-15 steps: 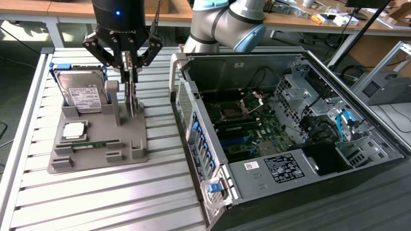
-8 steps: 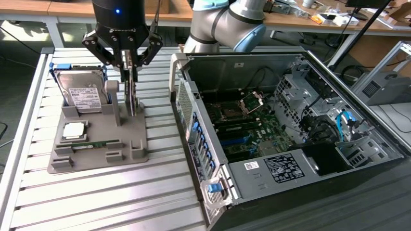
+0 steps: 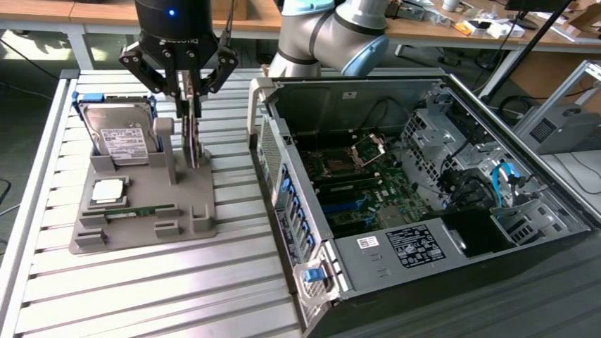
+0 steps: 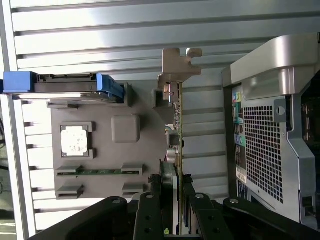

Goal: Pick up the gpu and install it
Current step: 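Pick up the gpu and move the gpu toward the slot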

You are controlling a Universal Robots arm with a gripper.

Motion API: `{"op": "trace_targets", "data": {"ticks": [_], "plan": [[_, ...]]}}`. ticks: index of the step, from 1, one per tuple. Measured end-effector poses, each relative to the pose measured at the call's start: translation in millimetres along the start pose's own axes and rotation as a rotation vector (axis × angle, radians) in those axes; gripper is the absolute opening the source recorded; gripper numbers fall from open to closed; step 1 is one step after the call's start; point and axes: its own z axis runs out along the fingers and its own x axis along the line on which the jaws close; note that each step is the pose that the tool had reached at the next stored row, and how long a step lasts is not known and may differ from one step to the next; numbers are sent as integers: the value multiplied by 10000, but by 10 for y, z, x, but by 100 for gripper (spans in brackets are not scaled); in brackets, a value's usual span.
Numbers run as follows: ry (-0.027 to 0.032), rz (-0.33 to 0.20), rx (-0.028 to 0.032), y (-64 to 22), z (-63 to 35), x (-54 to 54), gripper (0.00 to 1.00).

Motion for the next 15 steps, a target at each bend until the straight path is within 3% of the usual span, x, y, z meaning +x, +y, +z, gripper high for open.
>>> {"op": "trace_targets", "data": {"ticks": [15], "plan": [[0, 0, 0, 1, -80, -2, 27]]}}
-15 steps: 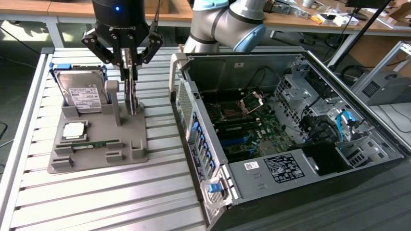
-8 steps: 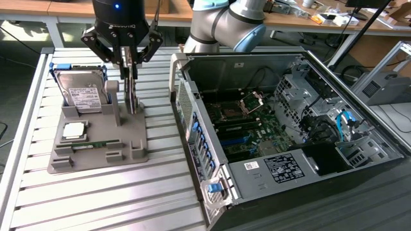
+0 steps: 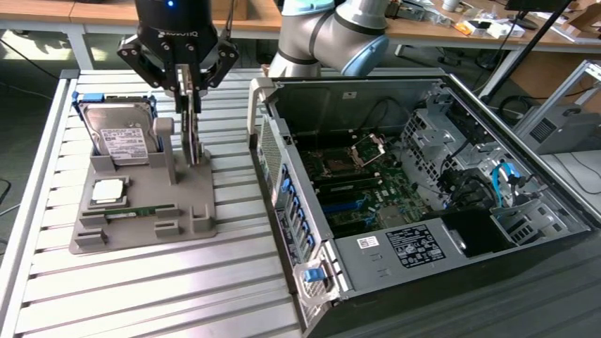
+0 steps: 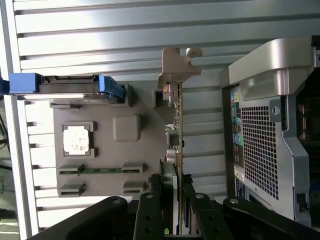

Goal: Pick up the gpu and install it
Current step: 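Pick up the gpu and move the gpu toward the slot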

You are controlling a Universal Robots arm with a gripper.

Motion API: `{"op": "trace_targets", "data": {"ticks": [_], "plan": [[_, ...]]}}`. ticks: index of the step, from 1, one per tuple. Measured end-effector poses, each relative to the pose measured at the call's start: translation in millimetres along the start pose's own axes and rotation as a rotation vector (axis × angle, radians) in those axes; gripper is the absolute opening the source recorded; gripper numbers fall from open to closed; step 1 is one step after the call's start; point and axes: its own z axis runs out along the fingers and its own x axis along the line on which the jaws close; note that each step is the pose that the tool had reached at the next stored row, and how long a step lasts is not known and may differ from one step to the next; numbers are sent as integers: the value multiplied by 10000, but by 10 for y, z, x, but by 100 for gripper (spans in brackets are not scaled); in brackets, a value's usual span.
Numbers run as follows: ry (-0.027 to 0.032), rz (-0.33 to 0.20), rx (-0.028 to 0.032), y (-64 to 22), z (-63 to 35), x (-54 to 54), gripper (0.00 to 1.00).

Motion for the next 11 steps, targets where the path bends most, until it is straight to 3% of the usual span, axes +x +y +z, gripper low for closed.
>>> {"op": "trace_targets", "data": {"ticks": [11], "plan": [[0, 0, 0, 1, -62, -2, 27]]}}
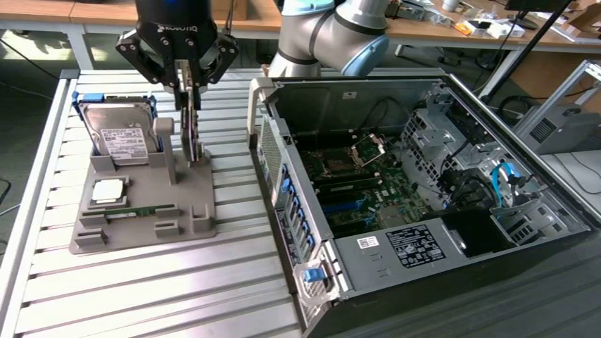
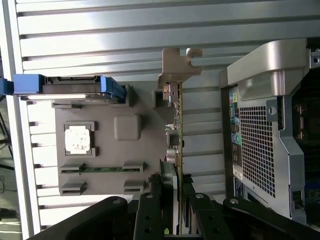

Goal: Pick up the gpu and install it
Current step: 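Pick up the gpu and move the gpu toward the slot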

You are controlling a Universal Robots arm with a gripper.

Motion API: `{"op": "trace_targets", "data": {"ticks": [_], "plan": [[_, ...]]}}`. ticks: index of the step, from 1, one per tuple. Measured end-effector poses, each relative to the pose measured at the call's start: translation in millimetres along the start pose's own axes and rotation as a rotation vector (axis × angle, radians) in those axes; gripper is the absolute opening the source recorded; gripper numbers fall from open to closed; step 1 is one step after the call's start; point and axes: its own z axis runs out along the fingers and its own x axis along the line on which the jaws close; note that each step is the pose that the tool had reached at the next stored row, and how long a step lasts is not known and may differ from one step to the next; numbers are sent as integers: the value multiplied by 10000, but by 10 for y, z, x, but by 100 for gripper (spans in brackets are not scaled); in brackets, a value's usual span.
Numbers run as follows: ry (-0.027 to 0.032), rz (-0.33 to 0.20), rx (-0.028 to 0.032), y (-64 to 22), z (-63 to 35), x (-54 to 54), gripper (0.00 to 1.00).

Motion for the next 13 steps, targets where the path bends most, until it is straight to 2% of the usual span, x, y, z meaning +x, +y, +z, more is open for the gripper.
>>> {"op": "trace_targets", "data": {"ticks": [13], "plan": [[0, 0, 1, 1, -70, -2, 27]]}}
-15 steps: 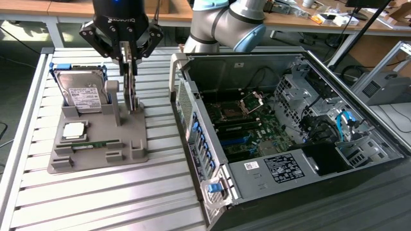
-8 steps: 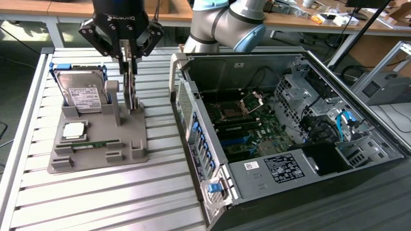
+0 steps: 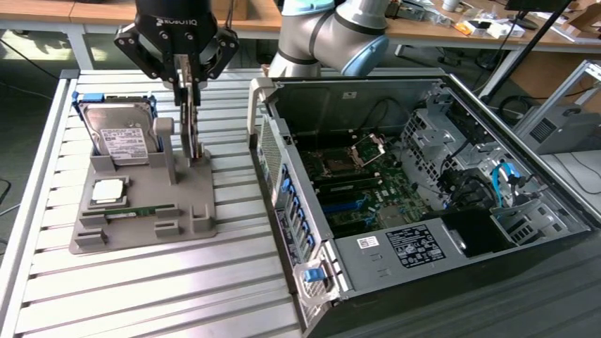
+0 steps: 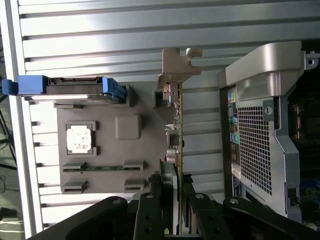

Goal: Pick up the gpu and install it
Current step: 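Pick up the gpu and move the gpu toward the slot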

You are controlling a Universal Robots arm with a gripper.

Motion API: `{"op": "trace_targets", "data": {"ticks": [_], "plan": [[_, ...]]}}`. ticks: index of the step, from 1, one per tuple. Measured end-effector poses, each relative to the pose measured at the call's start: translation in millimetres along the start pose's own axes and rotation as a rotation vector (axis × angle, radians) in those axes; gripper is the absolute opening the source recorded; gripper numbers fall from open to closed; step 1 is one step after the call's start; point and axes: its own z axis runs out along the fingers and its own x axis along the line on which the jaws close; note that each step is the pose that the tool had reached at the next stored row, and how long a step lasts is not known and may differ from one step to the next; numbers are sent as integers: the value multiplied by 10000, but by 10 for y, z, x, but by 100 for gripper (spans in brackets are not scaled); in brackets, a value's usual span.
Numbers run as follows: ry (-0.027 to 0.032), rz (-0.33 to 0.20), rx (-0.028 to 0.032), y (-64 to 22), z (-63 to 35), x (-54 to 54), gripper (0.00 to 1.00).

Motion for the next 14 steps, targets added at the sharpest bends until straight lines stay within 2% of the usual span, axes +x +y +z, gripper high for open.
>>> {"op": "trace_targets", "data": {"ticks": [14], "plan": [[-1, 0, -1, 1, -62, -2, 27]]}}
